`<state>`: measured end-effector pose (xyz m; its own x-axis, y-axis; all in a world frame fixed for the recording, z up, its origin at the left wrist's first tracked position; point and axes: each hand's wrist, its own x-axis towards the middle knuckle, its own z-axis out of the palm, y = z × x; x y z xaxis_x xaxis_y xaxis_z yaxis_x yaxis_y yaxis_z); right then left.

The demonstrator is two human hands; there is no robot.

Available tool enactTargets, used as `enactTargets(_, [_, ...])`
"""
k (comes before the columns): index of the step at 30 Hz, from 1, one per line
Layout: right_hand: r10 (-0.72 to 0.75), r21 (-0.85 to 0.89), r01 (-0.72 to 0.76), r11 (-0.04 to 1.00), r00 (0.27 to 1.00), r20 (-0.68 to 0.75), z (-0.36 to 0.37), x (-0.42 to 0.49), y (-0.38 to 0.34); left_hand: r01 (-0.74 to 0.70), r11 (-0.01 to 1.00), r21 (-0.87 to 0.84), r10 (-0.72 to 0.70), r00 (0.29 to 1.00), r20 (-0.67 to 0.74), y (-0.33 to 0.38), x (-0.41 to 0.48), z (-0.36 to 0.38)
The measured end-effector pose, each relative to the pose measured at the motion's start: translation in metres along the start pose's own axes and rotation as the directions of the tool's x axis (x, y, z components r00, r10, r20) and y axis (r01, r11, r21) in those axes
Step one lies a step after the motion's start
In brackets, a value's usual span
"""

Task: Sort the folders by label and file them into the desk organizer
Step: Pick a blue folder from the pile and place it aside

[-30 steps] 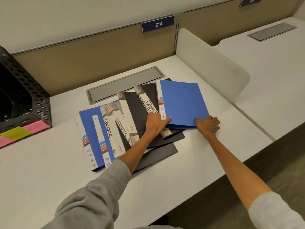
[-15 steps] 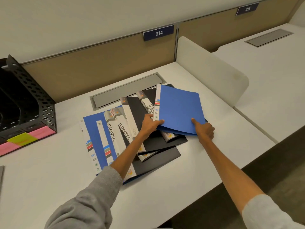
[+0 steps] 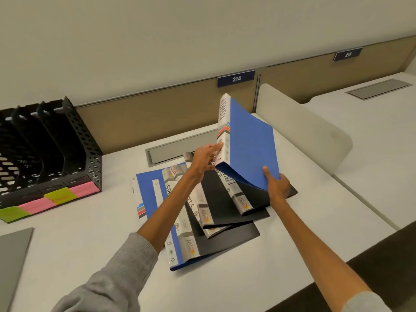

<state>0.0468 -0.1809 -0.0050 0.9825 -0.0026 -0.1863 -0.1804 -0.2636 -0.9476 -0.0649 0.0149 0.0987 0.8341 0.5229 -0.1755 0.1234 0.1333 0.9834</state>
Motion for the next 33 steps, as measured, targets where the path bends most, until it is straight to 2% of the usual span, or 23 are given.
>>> enactTargets(7, [-0.028,0.168,-0.009,0.986,0.975,0.219,0.035,-0.027,-0.016,-0.138,0.99,-0.029,0.14,0.979,0.146,0.042,-0.03,-0.007])
enactTargets(17, [-0.046,0.069,0.022,0.997,0.93,0.366,0.076,-0.058,-0.025,-0.231,0.973,0.026,0.226,0.967,0.118,0.045,-0.066,-0.043])
enactTargets(20, [-0.044,0.1,0.0,0.995,0.9,0.434,0.092,-0.074,-0.026,-0.247,0.968,0.053,0.24,0.964,0.115,0.047,-0.073,-0.063])
enactTargets(23, [-0.07,0.09,0.026,0.996,0.845,0.529,0.111,-0.094,-0.026,-0.253,0.965,0.075,0.245,0.964,0.102,0.046,-0.081,-0.092])
enactTargets(27, [-0.082,0.092,0.044,0.995,0.879,0.47,0.143,-0.124,-0.031,-0.217,0.975,0.056,0.212,0.974,0.074,0.041,-0.096,-0.152])
enactTargets(33, [-0.131,0.076,0.108,0.991,0.862,0.49,0.191,-0.167,-0.042,-0.098,0.99,-0.097,0.09,0.992,-0.089,0.017,-0.131,-0.274])
